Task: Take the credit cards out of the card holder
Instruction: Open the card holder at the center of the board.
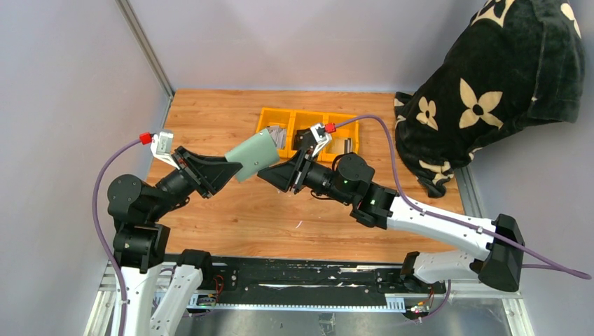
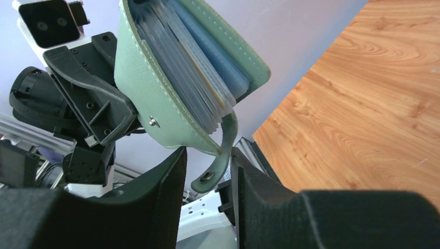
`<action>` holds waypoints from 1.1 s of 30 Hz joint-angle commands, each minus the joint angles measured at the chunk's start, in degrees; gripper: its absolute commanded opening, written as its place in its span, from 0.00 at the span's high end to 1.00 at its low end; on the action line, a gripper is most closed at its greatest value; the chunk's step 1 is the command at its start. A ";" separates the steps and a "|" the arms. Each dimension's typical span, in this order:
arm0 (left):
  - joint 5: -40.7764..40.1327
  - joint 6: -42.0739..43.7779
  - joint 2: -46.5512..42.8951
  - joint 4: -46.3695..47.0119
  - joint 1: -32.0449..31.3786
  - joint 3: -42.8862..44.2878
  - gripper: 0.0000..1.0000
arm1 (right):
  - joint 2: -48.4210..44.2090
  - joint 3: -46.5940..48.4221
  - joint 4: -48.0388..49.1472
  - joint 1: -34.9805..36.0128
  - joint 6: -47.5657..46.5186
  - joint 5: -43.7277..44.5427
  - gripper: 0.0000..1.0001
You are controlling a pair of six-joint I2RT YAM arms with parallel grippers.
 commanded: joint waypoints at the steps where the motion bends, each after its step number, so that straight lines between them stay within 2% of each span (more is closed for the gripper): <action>1: 1.37 -1.72 -0.60 3.48 -0.37 2.32 1.00 | 1.60 2.28 2.98 -0.81 0.91 -5.36 0.63; 4: 1.59 -2.11 -0.73 3.44 -0.37 2.28 1.00 | 1.90 2.31 3.20 -0.95 1.36 -6.29 0.74; 6: 1.90 -2.48 -0.73 3.50 -0.37 2.24 1.00 | 1.53 1.93 3.23 -1.20 1.61 -6.06 0.90; 8: 2.08 -2.43 -0.93 3.31 -0.33 2.23 1.00 | 0.60 1.33 3.05 -1.62 1.60 -5.44 1.00; 10: 1.67 -1.18 -1.19 2.31 -0.37 2.16 1.00 | -1.01 0.67 2.11 -1.77 0.33 -4.13 1.00; 14: -3.88 7.02 -2.23 -2.29 -0.37 2.00 0.63 | -4.37 2.98 -6.30 -1.70 -7.20 -2.27 1.00; 16: -6.01 10.89 -2.48 -3.38 -0.37 1.44 0.50 | -4.86 5.70 -12.43 -1.61 -10.91 -1.82 1.00; 18: -6.96 14.94 -2.33 -4.56 -0.37 1.09 0.32 | -4.66 8.95 -18.92 -1.25 -15.05 -1.42 1.00; 19: -6.93 16.42 -2.25 -5.15 -0.37 0.98 0.28 | -4.43 10.87 -22.33 -1.02 -17.15 -0.53 1.00; 25: -3.08 22.18 -2.11 -7.15 -0.40 0.53 0.15 | -1.62 23.47 -43.09 2.71 -35.14 5.24 1.00; 30: 6.51 26.96 -2.99 -7.09 -0.37 -0.77 0.14 | 2.64 31.48 -56.65 2.97 -44.12 -1.64 1.00; 33: 12.53 32.56 -4.92 -7.46 -0.39 -3.04 0.15 | 4.11 34.33 -59.55 3.10 -46.59 -6.94 1.00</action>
